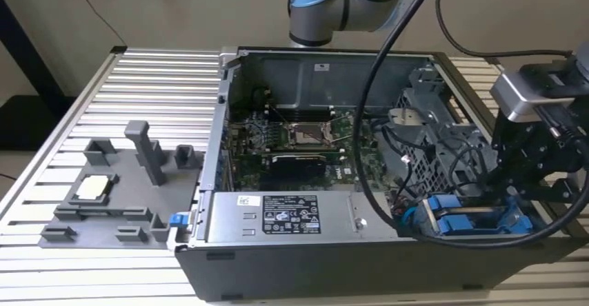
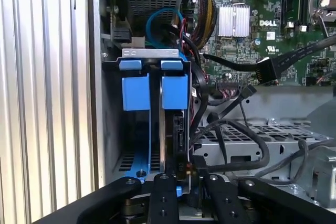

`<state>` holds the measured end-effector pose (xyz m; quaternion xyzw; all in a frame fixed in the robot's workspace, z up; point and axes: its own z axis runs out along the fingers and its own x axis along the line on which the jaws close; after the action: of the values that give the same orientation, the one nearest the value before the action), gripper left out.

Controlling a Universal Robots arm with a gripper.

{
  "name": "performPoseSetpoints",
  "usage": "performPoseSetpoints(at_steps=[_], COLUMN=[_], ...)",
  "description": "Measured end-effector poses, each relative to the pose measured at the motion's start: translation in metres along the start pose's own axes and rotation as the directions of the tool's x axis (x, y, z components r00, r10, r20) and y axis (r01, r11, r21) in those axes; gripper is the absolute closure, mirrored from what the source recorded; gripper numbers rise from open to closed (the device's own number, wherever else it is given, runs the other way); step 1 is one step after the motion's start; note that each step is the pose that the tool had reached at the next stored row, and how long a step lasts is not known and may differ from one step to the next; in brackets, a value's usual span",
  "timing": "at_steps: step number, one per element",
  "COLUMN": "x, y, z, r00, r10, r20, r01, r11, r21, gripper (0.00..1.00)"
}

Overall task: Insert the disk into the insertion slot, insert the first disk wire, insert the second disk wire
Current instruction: 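Insert the first disk wire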

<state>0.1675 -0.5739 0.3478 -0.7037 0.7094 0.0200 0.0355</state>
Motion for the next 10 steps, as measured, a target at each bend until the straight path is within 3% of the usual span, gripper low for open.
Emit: performPoseSetpoints(at_steps=[10], x=[-0.003], y=[-0.0008], z=[-0.0379], r00=[1.0], r10=[0.0], r20=[0.0], r01=[0.0], r11=[1.0], r21=[0.0], gripper=[0.73])
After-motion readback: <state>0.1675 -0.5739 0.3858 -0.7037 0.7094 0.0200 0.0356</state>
